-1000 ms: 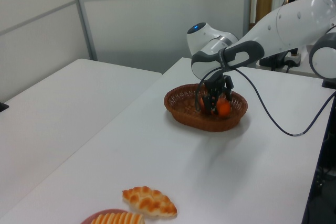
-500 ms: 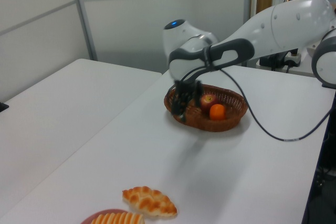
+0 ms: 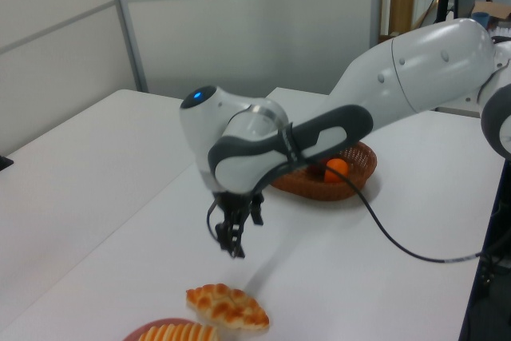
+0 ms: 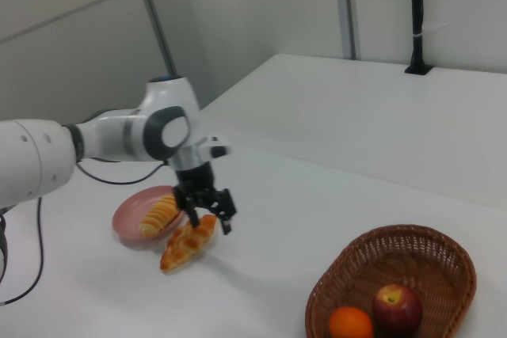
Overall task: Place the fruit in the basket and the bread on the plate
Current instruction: 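Move the gripper to the glazed pastry and grasp it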
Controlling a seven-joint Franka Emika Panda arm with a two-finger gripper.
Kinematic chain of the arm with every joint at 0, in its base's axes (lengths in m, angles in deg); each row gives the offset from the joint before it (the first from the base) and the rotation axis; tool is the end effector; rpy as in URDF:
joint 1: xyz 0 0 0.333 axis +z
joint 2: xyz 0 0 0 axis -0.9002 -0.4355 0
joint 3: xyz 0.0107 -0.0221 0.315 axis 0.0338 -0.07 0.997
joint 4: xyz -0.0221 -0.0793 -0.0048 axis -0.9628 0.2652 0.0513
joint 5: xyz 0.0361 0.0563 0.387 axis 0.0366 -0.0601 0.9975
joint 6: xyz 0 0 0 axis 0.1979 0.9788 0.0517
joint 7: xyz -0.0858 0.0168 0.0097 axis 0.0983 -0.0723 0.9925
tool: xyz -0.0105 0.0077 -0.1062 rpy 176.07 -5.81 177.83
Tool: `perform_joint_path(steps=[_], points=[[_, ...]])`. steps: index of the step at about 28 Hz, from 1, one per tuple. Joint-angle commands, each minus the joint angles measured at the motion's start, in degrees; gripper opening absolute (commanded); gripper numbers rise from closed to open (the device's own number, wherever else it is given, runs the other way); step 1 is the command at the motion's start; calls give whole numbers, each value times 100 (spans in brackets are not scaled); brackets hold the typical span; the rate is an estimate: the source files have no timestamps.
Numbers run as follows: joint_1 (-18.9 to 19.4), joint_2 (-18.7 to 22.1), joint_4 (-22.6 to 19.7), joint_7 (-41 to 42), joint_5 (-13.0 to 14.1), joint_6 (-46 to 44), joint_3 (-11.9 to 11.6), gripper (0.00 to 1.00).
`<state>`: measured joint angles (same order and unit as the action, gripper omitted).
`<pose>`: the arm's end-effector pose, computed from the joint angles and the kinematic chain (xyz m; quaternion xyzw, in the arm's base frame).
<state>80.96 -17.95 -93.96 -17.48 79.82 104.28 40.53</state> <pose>0.6276 0.1728 0.3833 0.9927 0.0844 -0.0560 0.0652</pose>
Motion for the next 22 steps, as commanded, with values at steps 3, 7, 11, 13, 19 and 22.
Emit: perform_joint_path(steps=[3,7,11,13,19,22], points=[[712,-315,-41,-572,-148,21,-90,100],[854,-404,-59,-864,-263,197,-81,100],[959,-483,-59,-899,-263,311,-81,100],[959,-483,-59,-899,-263,364,-81,100],[994,-492,-173,-838,-281,373,-81,69],[1030,-501,-190,-899,-272,364,-81,27]])
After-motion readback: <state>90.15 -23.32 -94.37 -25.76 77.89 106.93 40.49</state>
